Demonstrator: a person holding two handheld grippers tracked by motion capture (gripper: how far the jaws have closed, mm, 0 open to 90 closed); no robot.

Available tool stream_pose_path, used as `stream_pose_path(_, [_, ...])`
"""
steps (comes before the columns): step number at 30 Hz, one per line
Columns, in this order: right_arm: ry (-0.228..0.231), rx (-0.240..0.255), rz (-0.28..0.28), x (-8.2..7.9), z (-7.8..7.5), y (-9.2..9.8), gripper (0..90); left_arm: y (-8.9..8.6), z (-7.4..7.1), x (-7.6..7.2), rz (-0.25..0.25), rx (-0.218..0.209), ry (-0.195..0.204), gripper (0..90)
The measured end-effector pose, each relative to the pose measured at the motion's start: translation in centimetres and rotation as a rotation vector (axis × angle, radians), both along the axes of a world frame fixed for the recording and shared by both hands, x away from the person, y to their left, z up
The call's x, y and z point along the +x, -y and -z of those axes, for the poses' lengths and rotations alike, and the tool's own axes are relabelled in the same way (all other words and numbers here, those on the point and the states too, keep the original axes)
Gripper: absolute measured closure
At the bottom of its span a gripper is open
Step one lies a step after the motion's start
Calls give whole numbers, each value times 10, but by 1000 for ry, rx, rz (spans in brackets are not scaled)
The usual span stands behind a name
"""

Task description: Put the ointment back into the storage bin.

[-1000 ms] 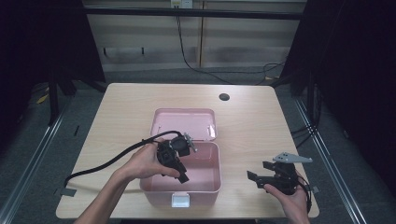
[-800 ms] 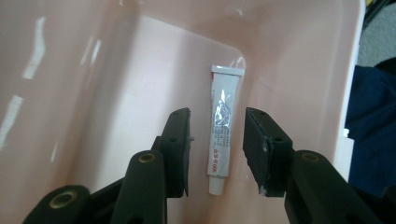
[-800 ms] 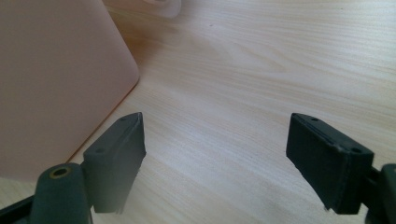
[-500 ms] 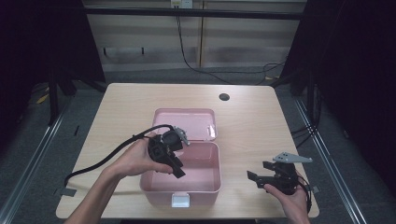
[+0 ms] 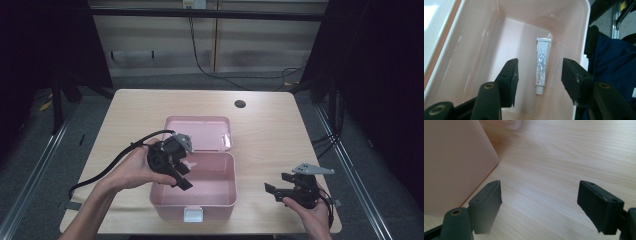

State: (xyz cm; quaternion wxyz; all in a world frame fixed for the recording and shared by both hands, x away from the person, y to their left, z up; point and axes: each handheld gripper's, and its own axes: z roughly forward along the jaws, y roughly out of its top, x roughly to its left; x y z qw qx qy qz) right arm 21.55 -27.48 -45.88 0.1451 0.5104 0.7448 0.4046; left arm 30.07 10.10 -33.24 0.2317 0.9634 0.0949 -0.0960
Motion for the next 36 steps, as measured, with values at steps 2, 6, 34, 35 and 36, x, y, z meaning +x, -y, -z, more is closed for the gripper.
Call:
stream_pose_path(2, [1,-1,0,0,0,0,195,-3,-3,-1,12,-11,4,457])
stream_pose_path(6, [2,-1,1,0,0,0,195,-9,-7,-4,7,-30,27,416])
stream_pose_path(34, [0,-1,5,0,0,0,193,-82,-17,-6,-154,-94,108,332])
stream_pose_path(35, [-1,-1,6,0,0,0,193,-85,-16,-6,-155,-103,105,332])
stream_pose_path(36, [-1,-2,6,0,0,0,193,-88,-16,-6,-165,-106,107,332])
